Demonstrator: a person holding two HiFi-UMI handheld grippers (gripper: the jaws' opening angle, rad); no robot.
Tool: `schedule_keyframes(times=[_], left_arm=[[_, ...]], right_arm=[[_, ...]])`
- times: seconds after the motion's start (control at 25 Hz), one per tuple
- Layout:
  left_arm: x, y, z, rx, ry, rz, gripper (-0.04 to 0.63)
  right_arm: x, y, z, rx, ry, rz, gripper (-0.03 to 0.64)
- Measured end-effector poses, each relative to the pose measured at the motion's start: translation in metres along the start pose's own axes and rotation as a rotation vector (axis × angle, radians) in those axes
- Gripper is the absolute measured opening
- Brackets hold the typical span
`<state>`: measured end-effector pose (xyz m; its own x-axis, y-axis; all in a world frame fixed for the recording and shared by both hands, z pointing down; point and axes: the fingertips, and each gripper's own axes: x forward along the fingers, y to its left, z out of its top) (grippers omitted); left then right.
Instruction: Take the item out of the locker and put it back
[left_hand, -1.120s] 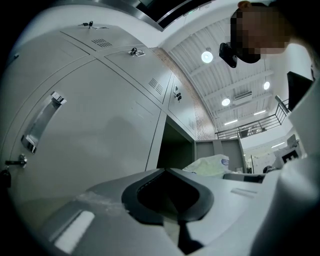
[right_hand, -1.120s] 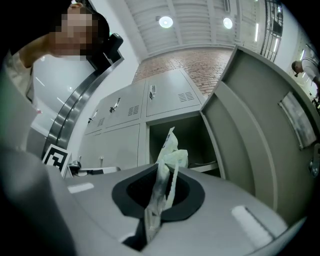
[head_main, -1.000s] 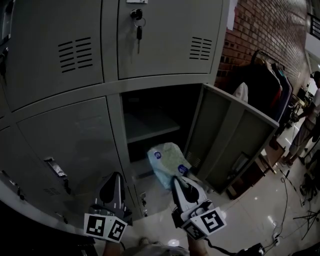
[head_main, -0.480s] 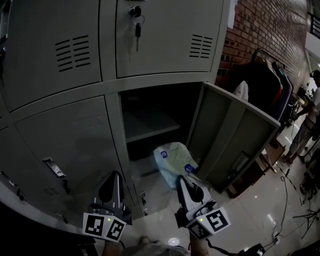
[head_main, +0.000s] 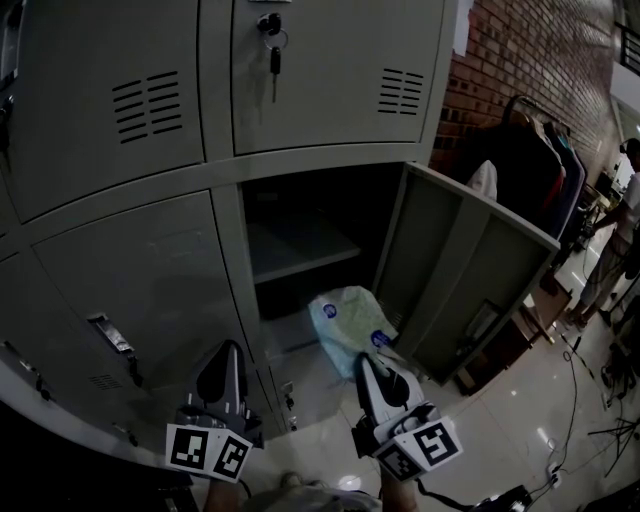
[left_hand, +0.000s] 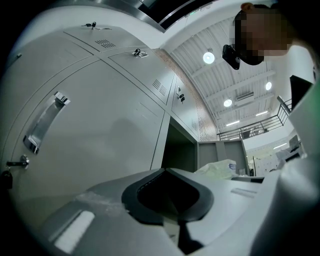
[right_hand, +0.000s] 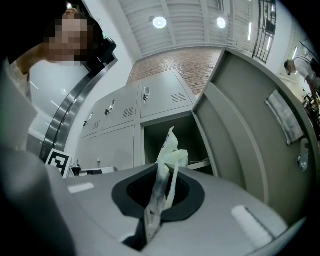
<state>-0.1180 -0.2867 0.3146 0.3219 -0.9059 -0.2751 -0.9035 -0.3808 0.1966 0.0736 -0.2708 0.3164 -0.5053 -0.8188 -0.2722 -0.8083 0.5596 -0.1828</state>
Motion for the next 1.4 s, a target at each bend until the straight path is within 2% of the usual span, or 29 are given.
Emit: schedule_keyframes(times=[0.12, 0.32, 0.48, 0.6, 0.72, 0.92, 0.96, 1.08, 1.12, 1.4], left_arm=[[-0.001, 0.001, 0.001, 0.005, 0.001, 0.004, 0.005], [-0.008, 0.002, 0.008, 0.038, -0.002, 0.015, 0.005], [-0.014, 0.014, 0.012, 0.047, -0.008, 0.045, 0.005], [-0.016, 0.018, 0.010, 0.051, -0.005, 0.057, 0.005], [-0.014, 0.026, 0.012, 0.054, -0.010, 0.068, 0.005], [-0.009, 0.038, 0.013, 0.063, -0.011, 0.083, 0.005], [-0.007, 0.038, 0.012, 0.059, -0.008, 0.080, 0.005], [-0.003, 0.034, 0.009, 0.052, -0.003, 0.060, 0.005], [-0.001, 0.032, 0.008, 0.051, -0.001, 0.051, 0.005], [0.002, 0.023, 0.004, 0.042, 0.005, 0.020, 0.005]], right_arm=[[0.010, 0.002, 0.008, -0.017, -0.022, 0.005, 0.009], [0.082, -0.003, 0.031, -0.171, -0.032, 0.046, 0.009], [0.173, -0.026, 0.025, -0.245, 0.061, 0.047, 0.009], [0.232, -0.038, 0.005, -0.353, 0.190, 0.036, 0.009], [0.254, -0.039, -0.004, -0.417, 0.244, 0.037, 0.009], [0.256, -0.037, -0.003, -0.439, 0.223, 0.029, 0.014], [0.256, -0.038, -0.003, -0.430, 0.213, 0.022, 0.034], [0.254, -0.042, 0.005, -0.327, 0.157, 0.015, 0.374], [0.251, -0.043, 0.010, -0.298, 0.134, 0.015, 0.405], [0.239, -0.040, 0.032, -0.302, 0.077, 0.033, 0.405]])
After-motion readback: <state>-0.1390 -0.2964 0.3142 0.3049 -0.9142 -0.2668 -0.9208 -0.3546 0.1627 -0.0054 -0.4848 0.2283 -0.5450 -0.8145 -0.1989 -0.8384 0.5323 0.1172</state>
